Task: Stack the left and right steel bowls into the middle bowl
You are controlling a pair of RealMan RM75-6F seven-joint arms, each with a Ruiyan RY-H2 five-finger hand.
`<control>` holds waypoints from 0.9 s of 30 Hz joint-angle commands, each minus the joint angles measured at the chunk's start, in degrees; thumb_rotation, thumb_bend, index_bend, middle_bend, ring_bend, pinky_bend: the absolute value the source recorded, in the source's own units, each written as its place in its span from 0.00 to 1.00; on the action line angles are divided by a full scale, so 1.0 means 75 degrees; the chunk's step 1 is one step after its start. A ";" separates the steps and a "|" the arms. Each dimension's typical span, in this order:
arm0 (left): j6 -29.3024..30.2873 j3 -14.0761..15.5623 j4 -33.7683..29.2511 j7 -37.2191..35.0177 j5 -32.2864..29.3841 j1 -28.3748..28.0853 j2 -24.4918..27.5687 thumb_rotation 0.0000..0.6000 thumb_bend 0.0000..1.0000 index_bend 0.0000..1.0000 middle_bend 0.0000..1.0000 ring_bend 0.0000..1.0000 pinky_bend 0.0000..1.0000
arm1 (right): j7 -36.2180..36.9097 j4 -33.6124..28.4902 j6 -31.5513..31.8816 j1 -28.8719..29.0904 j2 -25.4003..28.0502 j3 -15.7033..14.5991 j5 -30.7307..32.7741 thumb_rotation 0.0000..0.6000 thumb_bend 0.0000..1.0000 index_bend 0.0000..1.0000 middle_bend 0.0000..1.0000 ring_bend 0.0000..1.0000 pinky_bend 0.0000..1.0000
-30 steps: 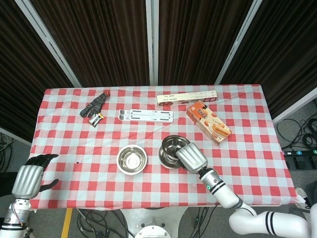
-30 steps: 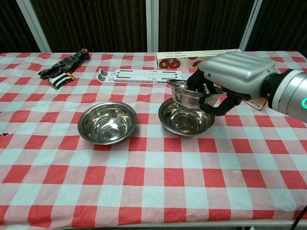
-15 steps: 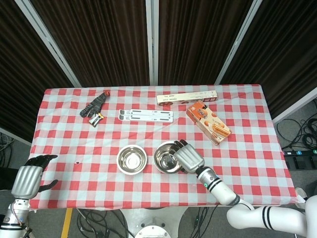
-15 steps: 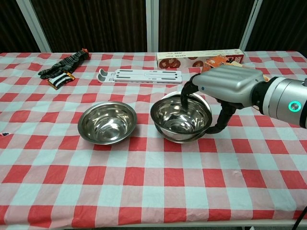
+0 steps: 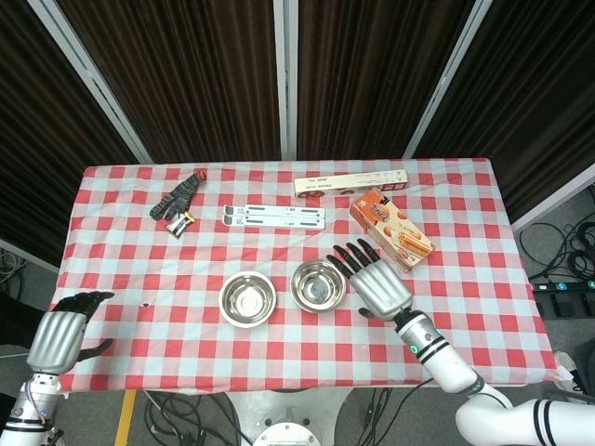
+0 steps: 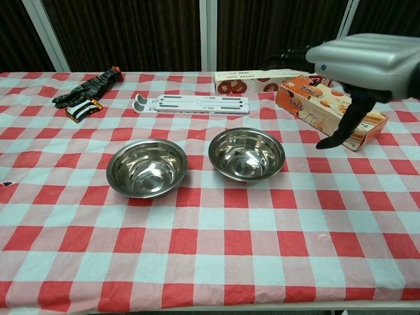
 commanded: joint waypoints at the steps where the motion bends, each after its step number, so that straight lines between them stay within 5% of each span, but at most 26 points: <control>1: -0.0096 0.0088 -0.0127 0.0128 0.0112 -0.0047 0.0009 1.00 0.14 0.32 0.39 0.30 0.35 | 0.0314 -0.0325 0.0336 -0.0239 0.0402 -0.0056 -0.0286 1.00 0.00 0.00 0.02 0.00 0.00; 11: -0.1309 0.0490 -0.0918 0.1752 0.1483 -0.0969 -0.0397 1.00 0.16 0.34 0.40 0.31 0.37 | 0.1468 -0.0748 0.0893 -0.0554 0.1262 0.0250 -0.0768 1.00 0.00 0.00 0.02 0.00 0.00; 21: -0.2677 -0.0316 -0.0344 0.2500 0.1247 -0.2212 -0.1554 1.00 0.22 0.35 0.42 0.32 0.38 | 0.2446 -0.1007 0.1391 -0.1061 0.2049 0.0213 -0.1356 1.00 0.00 0.00 0.06 0.00 0.00; 27: -0.3032 -0.0425 0.0211 0.2677 0.1029 -0.2597 -0.2213 1.00 0.23 0.37 0.43 0.35 0.40 | 0.3108 -0.0879 0.1677 -0.1322 0.2325 0.0184 -0.1808 1.00 0.00 0.00 0.07 0.00 0.00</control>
